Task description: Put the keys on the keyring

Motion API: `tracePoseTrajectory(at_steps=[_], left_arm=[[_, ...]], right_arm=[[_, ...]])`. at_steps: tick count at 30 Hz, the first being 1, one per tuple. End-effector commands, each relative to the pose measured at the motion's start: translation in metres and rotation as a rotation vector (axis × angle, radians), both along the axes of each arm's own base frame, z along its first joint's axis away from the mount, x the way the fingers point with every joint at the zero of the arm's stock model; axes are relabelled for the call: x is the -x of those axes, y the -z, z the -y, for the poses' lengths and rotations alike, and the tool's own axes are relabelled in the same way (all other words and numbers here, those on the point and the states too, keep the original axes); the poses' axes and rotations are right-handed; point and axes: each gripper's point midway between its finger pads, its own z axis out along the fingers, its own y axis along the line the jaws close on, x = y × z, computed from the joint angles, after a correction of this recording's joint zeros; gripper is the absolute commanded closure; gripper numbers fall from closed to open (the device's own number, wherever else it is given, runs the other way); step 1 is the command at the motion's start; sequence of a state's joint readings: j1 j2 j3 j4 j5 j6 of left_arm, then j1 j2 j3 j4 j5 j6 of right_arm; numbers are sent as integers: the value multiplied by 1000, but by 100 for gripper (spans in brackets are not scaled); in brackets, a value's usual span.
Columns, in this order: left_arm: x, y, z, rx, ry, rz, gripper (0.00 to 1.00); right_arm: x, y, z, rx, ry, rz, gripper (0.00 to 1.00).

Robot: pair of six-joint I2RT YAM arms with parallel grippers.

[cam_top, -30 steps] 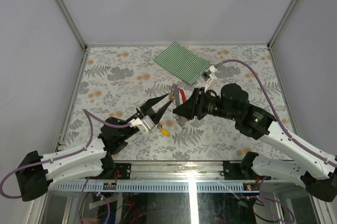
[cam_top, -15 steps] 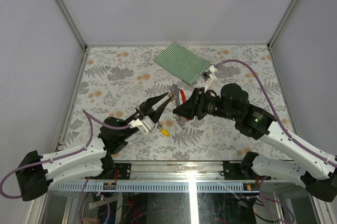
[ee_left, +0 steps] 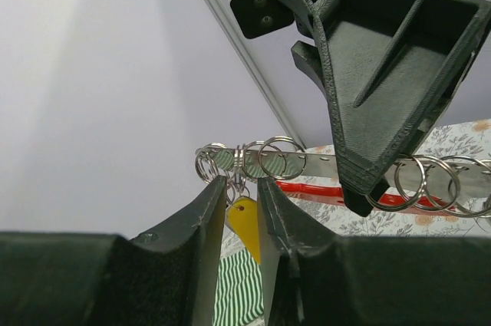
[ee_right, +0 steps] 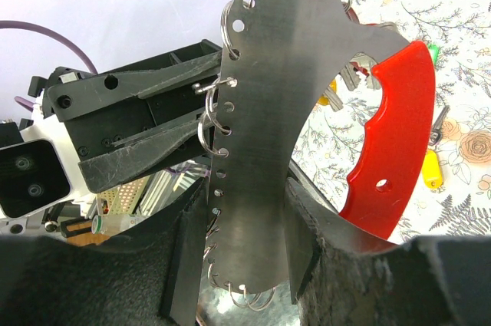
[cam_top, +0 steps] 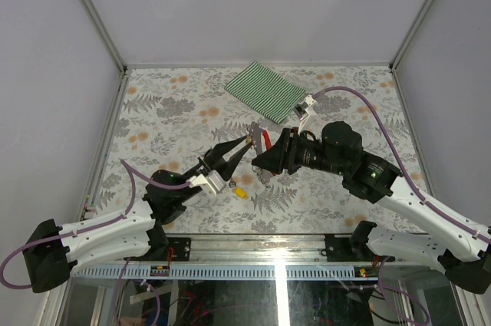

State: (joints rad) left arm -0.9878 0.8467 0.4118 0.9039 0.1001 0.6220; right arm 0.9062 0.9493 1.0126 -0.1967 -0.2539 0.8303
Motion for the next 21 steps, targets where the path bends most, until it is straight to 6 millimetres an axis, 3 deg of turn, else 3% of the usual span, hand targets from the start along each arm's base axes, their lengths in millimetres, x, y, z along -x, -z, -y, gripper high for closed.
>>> tracePoseTrajectory(at_steps=[1, 21], left_arm=[[9, -30, -3, 71, 29, 46, 77], [9, -33, -3, 78, 33, 28, 92]], right_arm=[[2, -37, -3, -99, -17, 71, 100], [1, -31, 0, -70, -10, 81, 100]])
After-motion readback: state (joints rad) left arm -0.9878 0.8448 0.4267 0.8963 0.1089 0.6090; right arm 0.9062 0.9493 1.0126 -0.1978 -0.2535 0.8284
